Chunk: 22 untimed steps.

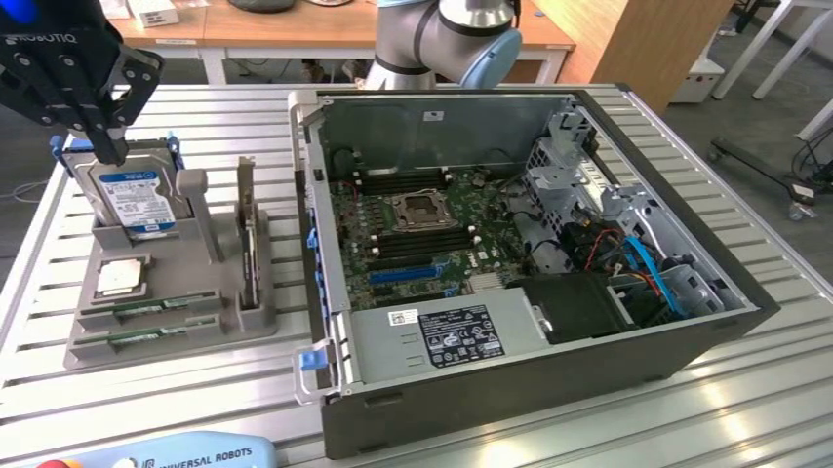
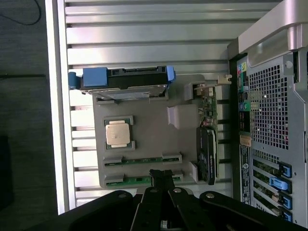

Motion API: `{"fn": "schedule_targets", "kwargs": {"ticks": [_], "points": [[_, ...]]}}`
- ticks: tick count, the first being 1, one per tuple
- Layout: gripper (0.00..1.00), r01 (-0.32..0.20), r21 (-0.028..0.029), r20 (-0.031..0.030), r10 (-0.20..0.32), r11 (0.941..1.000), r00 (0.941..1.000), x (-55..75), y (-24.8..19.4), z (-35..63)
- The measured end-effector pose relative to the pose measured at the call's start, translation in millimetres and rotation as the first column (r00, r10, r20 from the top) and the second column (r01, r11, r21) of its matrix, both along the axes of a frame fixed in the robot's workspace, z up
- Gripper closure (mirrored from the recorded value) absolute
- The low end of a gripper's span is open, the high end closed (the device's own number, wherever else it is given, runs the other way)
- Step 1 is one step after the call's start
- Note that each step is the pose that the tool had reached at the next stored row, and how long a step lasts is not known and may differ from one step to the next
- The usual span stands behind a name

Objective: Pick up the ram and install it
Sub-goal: 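Pick up the ram and move it above insertion slot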

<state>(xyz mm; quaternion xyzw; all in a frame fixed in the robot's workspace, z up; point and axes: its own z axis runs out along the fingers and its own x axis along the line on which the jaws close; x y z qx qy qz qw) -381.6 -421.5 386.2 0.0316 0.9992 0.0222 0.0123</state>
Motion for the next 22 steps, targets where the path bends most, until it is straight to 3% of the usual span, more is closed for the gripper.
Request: {"fn": "schedule_targets", "kwargs": {"ticks": [7,13,17,22], "points": [[0.90,-0.047,0.0000,0.0001,0.047,0.9989,0.9989,0.0,0.0,0.0],[0.90,-0.104,0.0000,0.0000,0.104,0.9946,0.9946,0.0,0.0,0.0],[0.90,-0.145,0.0000,0.0000,0.145,0.9895,0.9895,0.0,0.0,0.0],[0.90,-0.208,-0.0002,0.0001,0.208,0.9782,0.9782,0.0,0.0,-0.1]]}}
